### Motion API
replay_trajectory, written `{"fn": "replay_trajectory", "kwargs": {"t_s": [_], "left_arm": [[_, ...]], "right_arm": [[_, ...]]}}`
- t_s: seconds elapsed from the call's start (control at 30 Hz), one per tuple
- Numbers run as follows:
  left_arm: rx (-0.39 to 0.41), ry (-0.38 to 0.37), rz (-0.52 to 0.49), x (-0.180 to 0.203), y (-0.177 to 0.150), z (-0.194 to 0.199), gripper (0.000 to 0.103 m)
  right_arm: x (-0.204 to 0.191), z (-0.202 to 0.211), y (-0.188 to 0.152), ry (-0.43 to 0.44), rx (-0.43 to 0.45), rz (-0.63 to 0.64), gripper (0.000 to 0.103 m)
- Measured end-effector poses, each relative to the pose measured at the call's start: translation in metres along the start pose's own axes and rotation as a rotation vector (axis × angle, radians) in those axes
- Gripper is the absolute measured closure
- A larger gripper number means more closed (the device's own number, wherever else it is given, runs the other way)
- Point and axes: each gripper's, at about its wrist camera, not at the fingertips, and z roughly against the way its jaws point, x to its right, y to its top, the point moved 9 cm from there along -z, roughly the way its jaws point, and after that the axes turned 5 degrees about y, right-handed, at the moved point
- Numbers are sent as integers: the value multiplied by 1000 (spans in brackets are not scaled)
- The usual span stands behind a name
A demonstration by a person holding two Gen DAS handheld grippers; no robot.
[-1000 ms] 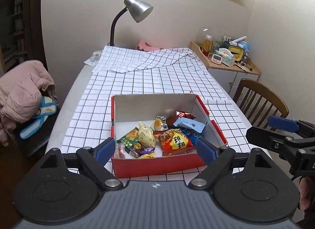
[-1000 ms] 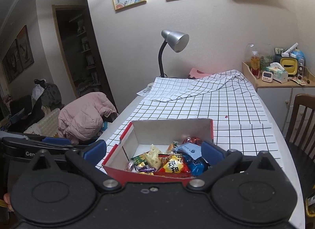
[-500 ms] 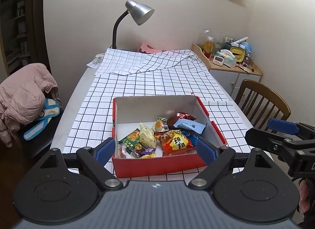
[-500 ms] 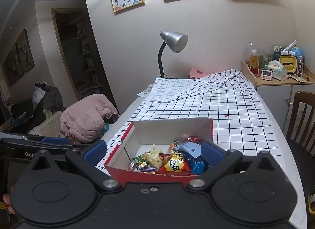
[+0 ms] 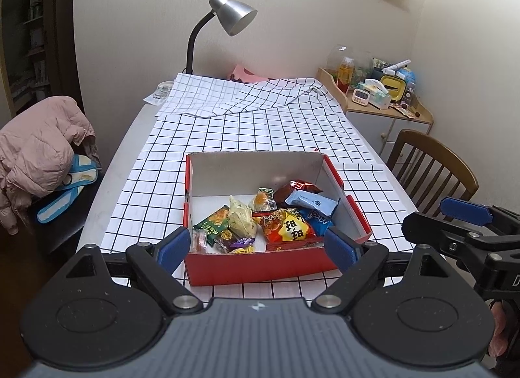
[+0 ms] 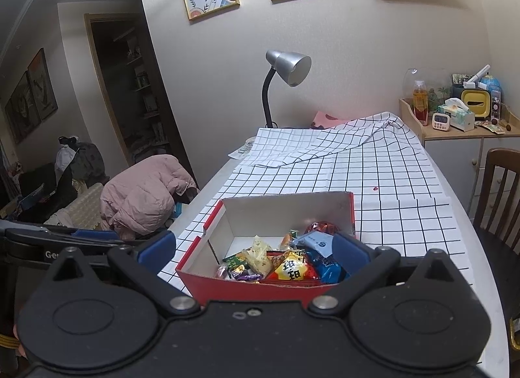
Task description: Organize snacks
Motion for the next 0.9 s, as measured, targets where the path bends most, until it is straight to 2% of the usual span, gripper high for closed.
{"fn": "replay_trajectory", "kwargs": {"t_s": [0.9], "left_arm": [[32,-51,-11,-4,1,17,13]], "right_arm": [[-19,1,0,-51,23,-8,1]]}}
